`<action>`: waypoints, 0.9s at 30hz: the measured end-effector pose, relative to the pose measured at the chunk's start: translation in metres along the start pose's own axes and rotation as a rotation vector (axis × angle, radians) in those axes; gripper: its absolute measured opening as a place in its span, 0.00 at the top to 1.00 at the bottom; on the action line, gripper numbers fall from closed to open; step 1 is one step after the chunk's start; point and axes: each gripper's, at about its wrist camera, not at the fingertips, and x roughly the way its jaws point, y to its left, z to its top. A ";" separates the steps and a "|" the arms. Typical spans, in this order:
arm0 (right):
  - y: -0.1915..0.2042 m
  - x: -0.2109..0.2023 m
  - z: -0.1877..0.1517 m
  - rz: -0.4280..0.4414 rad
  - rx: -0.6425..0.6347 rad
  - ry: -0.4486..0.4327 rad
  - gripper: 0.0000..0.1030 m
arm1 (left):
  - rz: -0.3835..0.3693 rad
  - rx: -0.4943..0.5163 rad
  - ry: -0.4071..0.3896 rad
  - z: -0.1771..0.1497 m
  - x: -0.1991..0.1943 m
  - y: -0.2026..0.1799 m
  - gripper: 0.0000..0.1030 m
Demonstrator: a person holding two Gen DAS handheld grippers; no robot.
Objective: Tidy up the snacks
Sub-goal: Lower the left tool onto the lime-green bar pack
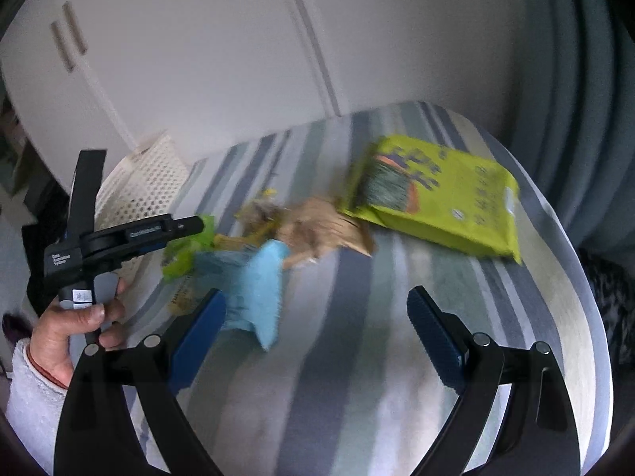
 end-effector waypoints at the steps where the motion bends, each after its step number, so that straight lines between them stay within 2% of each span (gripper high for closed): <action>1: 0.004 0.001 0.003 0.009 -0.015 -0.001 0.11 | -0.005 0.001 -0.004 0.000 -0.003 0.000 0.42; 3: 0.014 0.005 0.009 0.031 -0.054 -0.002 0.11 | -0.017 0.002 -0.023 0.001 -0.011 0.000 0.45; 7: 0.036 0.017 0.023 0.081 -0.135 0.005 0.11 | -0.038 0.019 -0.058 0.006 -0.026 -0.001 0.45; 13: 0.073 0.046 0.040 0.149 -0.302 0.058 0.11 | -0.052 0.037 -0.068 0.009 -0.034 -0.002 0.44; 14: 0.080 0.051 0.042 0.176 -0.336 0.074 0.11 | -0.050 0.038 -0.060 0.009 -0.033 -0.002 0.38; 15: 0.086 0.057 0.045 0.205 -0.364 0.093 0.11 | -0.043 0.037 -0.054 0.009 -0.031 -0.005 0.26; 17: 0.090 0.069 0.047 0.242 -0.393 0.138 0.11 | -0.027 0.036 -0.048 0.006 -0.028 -0.004 0.14; 22: 0.082 0.090 0.038 0.278 -0.430 0.269 0.11 | -0.006 0.034 -0.023 0.004 -0.016 -0.002 0.14; 27: 0.081 0.066 0.022 0.298 -0.540 0.270 0.10 | 0.007 0.024 -0.008 0.002 -0.006 0.004 0.13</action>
